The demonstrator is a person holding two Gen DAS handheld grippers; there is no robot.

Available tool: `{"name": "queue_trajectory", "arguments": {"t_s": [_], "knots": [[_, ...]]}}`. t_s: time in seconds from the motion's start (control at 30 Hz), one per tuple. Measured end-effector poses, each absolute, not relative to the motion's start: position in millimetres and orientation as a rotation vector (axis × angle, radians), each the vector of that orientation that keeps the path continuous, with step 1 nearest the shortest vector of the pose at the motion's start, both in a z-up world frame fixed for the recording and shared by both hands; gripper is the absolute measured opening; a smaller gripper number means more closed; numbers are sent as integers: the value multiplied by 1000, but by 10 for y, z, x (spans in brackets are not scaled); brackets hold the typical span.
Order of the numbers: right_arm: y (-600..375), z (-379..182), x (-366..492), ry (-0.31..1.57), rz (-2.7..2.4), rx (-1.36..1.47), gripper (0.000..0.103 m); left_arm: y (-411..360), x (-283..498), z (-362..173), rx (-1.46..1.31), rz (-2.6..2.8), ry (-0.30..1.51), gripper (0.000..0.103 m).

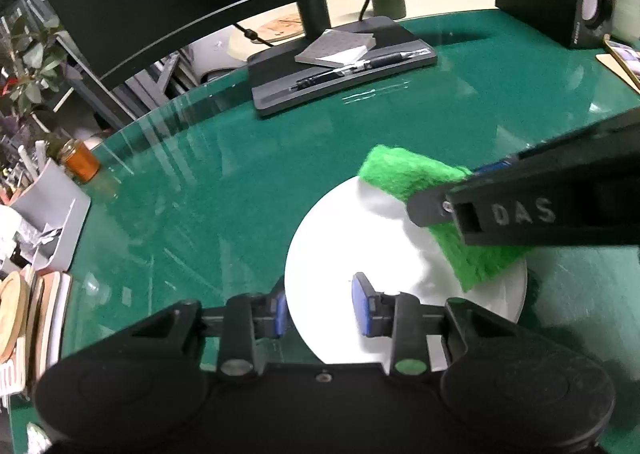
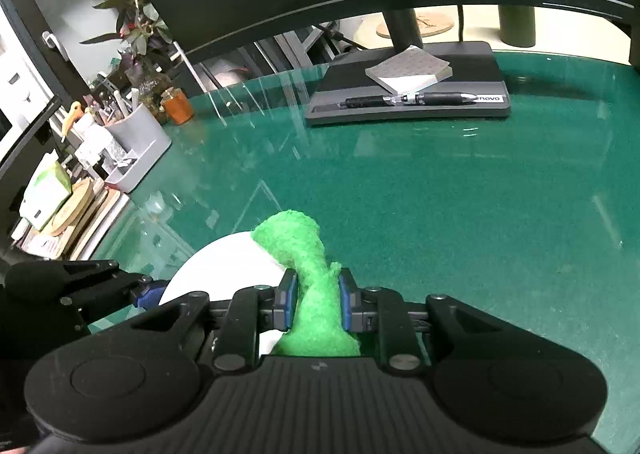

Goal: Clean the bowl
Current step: 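Hold the bowl with the left gripper while the right gripper sweeps the cloth across the bowl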

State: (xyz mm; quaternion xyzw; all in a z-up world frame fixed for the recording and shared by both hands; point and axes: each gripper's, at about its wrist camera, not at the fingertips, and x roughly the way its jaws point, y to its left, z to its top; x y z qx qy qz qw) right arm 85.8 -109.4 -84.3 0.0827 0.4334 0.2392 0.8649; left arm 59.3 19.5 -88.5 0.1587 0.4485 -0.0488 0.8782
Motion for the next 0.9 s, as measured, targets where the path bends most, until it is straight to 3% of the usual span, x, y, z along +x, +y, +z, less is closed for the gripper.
{"name": "queue_trajectory", "arguments": {"t_s": [0.27, 0.63, 0.9], "knots": [[-1234, -818, 561, 954, 495, 244, 27, 189, 589, -878, 330, -94, 933, 32], [-1069, -934, 931, 957, 488, 200, 21, 215, 463, -857, 306, -100, 949, 29], [-1077, -932, 912, 951, 500, 192, 20, 241, 670, -842, 268, -141, 968, 33]]}}
